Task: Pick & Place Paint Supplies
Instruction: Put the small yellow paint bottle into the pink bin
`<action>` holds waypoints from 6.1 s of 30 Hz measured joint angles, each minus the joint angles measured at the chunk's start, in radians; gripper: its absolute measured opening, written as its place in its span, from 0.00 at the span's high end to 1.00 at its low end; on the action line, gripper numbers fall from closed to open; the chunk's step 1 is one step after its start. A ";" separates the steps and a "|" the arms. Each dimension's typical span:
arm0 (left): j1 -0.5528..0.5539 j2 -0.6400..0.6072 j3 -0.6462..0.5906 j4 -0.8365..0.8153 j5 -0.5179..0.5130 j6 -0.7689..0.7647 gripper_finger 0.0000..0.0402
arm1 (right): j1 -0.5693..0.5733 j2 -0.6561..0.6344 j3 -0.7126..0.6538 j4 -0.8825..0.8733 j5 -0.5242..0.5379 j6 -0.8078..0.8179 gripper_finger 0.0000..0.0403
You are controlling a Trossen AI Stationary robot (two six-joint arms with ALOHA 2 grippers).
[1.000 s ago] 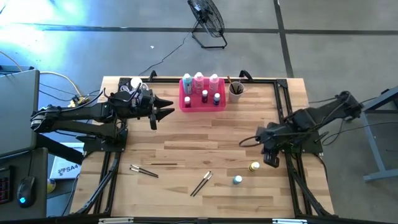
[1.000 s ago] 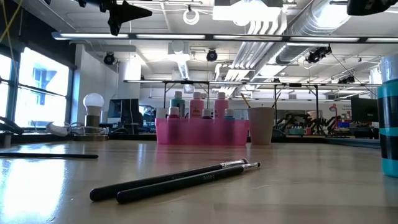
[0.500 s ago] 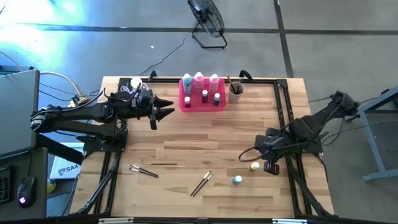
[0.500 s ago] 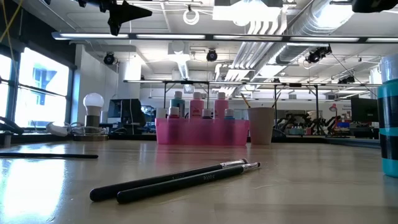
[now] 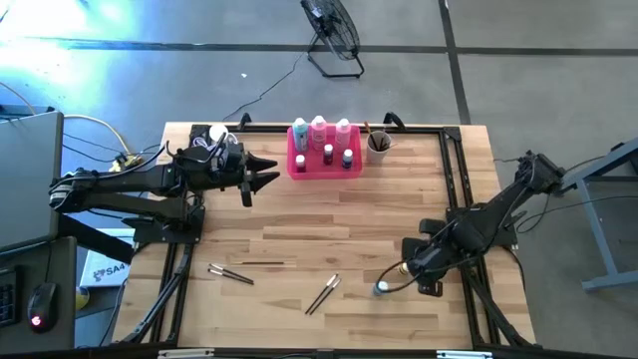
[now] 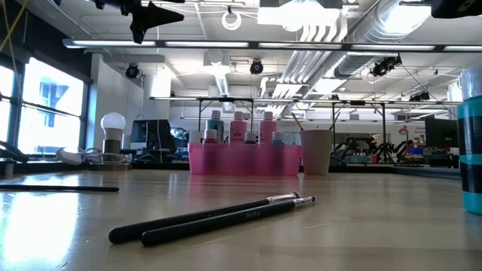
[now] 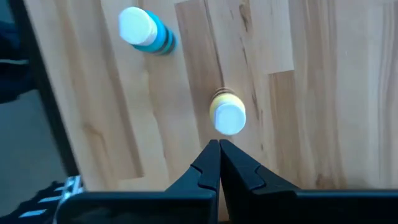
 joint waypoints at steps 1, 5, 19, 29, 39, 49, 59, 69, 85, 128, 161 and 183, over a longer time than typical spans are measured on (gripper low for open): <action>0.000 0.000 0.000 0.000 -0.009 0.000 0.56 | 0.006 0.011 0.000 0.000 0.009 0.000 1.00; 0.000 0.000 0.000 0.000 -0.021 0.000 0.56 | 0.012 0.054 0.000 0.000 0.041 -0.007 1.00; 0.000 0.000 0.000 -0.007 -0.010 0.000 0.56 | 0.001 0.121 0.000 -0.002 0.012 0.017 0.69; 0.000 0.000 0.000 -0.007 -0.005 0.000 0.56 | -0.002 0.101 -0.021 -0.034 0.046 -0.034 0.67; 0.000 0.000 0.000 -0.006 -0.069 0.000 0.56 | 0.005 -0.114 -0.148 0.089 0.038 0.006 0.71; 0.000 0.000 0.000 -0.007 -0.068 -0.001 0.56 | 0.004 -0.124 -0.188 0.087 0.053 0.084 0.64; 0.000 0.000 0.000 -0.008 -0.068 -0.001 0.56 | 0.007 -0.099 -0.187 0.112 0.067 0.073 0.48; 0.000 0.000 0.000 -0.070 -0.067 -0.006 0.56 | 0.007 -0.048 -0.187 0.154 0.088 0.045 0.49; 0.000 0.000 0.000 -0.075 -0.067 -0.004 0.56 | 0.007 0.013 -0.187 0.192 0.092 0.044 0.49; 0.000 0.000 0.000 -0.082 -0.067 -0.026 0.56 | 0.007 0.032 -0.254 0.232 0.057 0.046 0.69; 0.000 0.000 0.000 -0.105 -0.067 -0.108 0.56 | -0.246 -0.087 -0.083 0.123 0.028 -0.163 0.71; 0.000 0.000 0.000 -0.197 0.036 -0.104 0.56 | -0.696 0.217 0.450 0.096 0.034 -0.484 0.71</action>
